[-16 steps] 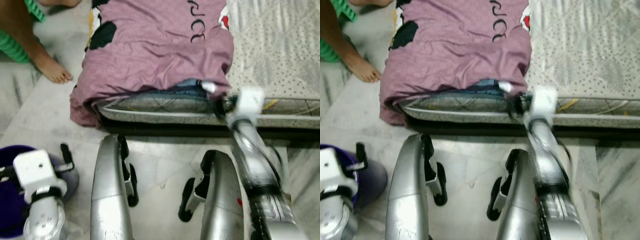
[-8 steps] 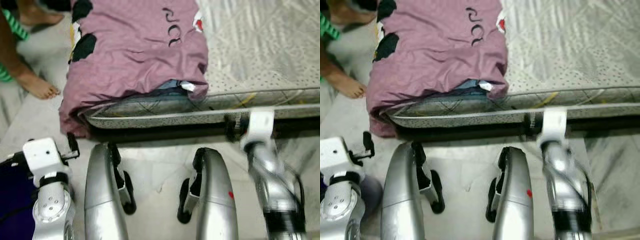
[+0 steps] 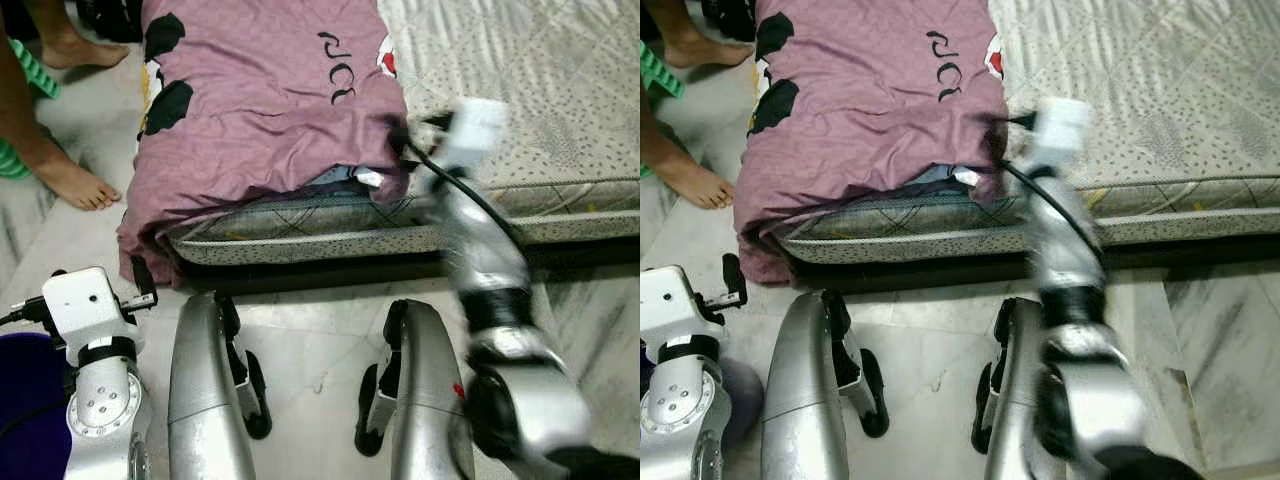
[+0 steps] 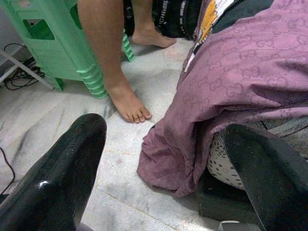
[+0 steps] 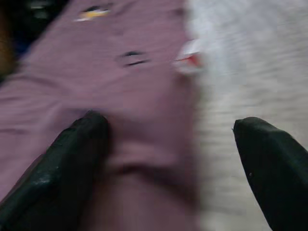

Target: Clean up the room

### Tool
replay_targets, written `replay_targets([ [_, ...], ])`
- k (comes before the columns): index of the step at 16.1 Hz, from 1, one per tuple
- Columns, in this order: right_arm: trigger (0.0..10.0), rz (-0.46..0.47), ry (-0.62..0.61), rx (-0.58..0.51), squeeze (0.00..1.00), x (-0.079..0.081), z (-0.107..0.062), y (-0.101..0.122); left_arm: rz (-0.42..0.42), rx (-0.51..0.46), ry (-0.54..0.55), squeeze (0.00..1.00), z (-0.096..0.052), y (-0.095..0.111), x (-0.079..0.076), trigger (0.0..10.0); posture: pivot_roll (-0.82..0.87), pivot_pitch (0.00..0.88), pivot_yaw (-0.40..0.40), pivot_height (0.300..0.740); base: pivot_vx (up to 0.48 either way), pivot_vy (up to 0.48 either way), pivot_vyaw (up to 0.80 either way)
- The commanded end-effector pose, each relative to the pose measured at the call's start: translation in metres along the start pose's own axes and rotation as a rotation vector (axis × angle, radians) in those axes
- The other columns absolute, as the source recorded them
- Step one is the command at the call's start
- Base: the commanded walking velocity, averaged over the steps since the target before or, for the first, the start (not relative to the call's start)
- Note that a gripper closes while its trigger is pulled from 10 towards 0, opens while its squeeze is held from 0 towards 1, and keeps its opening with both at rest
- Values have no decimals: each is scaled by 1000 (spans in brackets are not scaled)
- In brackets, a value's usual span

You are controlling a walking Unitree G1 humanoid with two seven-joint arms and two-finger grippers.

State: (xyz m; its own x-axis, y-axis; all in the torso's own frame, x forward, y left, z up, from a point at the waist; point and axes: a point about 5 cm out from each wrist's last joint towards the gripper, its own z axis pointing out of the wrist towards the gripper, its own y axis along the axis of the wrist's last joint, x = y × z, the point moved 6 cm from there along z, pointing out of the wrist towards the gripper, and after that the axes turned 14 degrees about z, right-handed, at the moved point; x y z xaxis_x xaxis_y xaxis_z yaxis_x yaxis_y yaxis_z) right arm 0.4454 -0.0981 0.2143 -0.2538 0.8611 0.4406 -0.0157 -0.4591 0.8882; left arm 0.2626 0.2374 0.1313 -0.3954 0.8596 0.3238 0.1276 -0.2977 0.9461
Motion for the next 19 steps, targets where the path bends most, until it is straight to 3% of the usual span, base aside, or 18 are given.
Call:
replay_targets([
  [1, 10000, 47, 72, 44, 0, 24, 4, -21, 20, 2, 24, 0, -4, -1, 8, 10000, 85, 266, -24, 530, 0, 0, 0],
  [2, 10000, 47, 72, 44, 0, 24, 4, -21, 20, 2, 24, 0, -4, -1, 8, 10000, 85, 266, -24, 530, 0, 0, 0],
  [5, 10000, 136, 165, 64, 0, 70, 11, -39, 26, 0, 30, 0, -10, 0, 10, 10000, 114, 275, -25, 530, 0, 0, 0],
  [7, 10000, 88, 191, 92, 0, 80, 9, -53, 33, 6, 32, 0, -12, -1, 11, 10000, 127, 281, -30, 530, 0, 0, 0],
  [9, 10000, 18, 120, 130, 0, 62, 7, -67, 42, 16, 37, 0, -15, -4, 14, 10000, 124, 290, -33, 530, 0, 0, 0],
  [11, 10000, -90, -1, 155, 0, 23, 3, -72, 45, 30, 41, 0, -17, -8, 14, 10000, 120, 298, -33, 530, 0, 0, 0],
  [15, 10000, -222, -228, 126, 0, -42, -1, -51, 53, 40, 37, 0, -18, -10, 13, 10000, 122, 299, -30, 530, 0, 0, 0],
  [19, 10000, -302, -365, 105, 0, -88, -12, -30, 58, 39, 55, 0, -15, -11, 18, 10000, 117, 284, -44, 530, 0, 0, 0],
])
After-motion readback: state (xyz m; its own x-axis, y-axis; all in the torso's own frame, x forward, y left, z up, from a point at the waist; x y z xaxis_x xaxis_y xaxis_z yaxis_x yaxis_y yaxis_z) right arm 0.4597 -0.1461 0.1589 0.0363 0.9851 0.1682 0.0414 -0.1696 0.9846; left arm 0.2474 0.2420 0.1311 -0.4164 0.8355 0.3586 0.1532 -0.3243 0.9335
